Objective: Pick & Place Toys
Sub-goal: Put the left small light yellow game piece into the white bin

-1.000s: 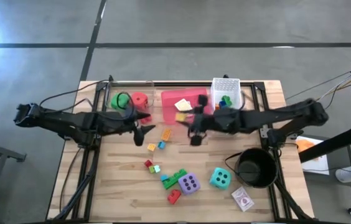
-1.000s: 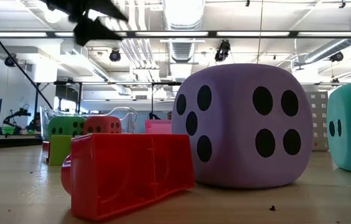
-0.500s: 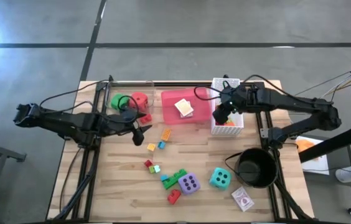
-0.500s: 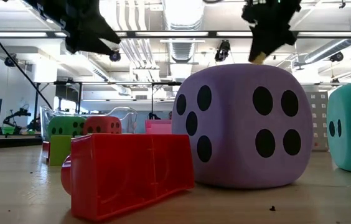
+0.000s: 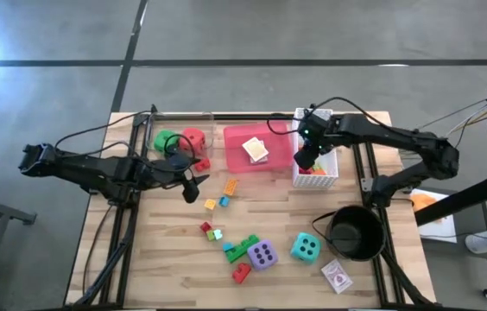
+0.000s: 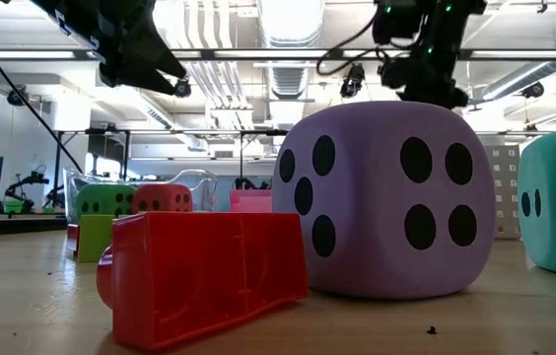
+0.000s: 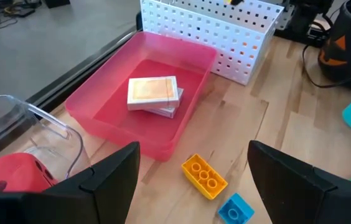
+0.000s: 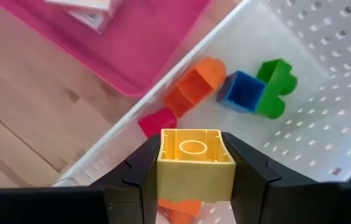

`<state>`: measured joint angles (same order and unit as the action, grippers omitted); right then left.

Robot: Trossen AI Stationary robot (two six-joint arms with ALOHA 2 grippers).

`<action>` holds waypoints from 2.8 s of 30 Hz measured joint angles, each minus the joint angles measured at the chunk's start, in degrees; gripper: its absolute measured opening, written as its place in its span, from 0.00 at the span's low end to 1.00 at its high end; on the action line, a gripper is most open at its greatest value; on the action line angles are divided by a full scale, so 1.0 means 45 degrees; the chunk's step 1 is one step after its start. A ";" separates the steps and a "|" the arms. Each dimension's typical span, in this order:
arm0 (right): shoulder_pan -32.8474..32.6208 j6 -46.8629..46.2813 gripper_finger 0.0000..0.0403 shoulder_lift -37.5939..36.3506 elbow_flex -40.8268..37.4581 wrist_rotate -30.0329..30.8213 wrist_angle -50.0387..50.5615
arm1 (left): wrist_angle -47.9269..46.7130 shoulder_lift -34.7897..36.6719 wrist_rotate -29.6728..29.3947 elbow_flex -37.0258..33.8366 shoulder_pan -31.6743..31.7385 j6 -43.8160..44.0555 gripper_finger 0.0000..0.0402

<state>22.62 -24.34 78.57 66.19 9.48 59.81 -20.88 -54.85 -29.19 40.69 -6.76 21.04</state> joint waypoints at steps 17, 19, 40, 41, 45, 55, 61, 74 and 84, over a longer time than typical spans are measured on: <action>0.0524 0.2896 0.32 0.1385 -0.1654 -0.1959 0.0066 | -0.0046 0.0000 0.0005 0.0000 0.0000 0.0000 0.75; 0.0528 0.3297 0.32 0.1364 -0.1897 -0.2210 -0.0145 | -0.0044 0.0000 0.0005 0.0000 0.0000 0.0000 0.75; 0.0523 0.3861 0.32 0.1470 -0.2667 -0.2925 -0.1468 | -0.0039 0.0000 0.0005 0.0000 0.0000 0.0097 0.75; 0.0523 0.3887 0.32 0.1470 -0.2667 -0.2924 -0.1472 | -0.0039 0.0000 0.0005 0.0000 -0.0004 0.0097 0.75; 0.0518 0.4003 0.32 0.1474 -0.2667 -0.2929 -0.1475 | -0.0039 0.0000 0.0005 0.0000 0.0000 0.0092 0.75; 0.0513 0.4121 0.32 0.1480 -0.2671 -0.2930 -0.1477 | -0.0039 0.0000 0.0005 0.0000 0.0000 0.0087 0.75; 0.0509 0.4124 0.32 0.1480 -0.2676 -0.2930 -0.1472 | -0.0039 0.0000 0.0005 0.0000 0.0000 0.0087 0.75; 0.0509 0.4091 0.77 0.1482 -0.2701 -0.2877 -0.1441 | -0.0039 0.0000 0.0005 0.0000 0.0000 0.0078 0.75; 0.0505 0.4284 0.79 0.1485 -0.2176 -0.2776 -0.1362 | -0.0010 0.0005 0.0010 -0.0049 0.0000 0.0083 0.75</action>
<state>24.89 -5.06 85.25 56.40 -3.01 53.68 -20.93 -54.83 -29.15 40.47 -6.76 21.41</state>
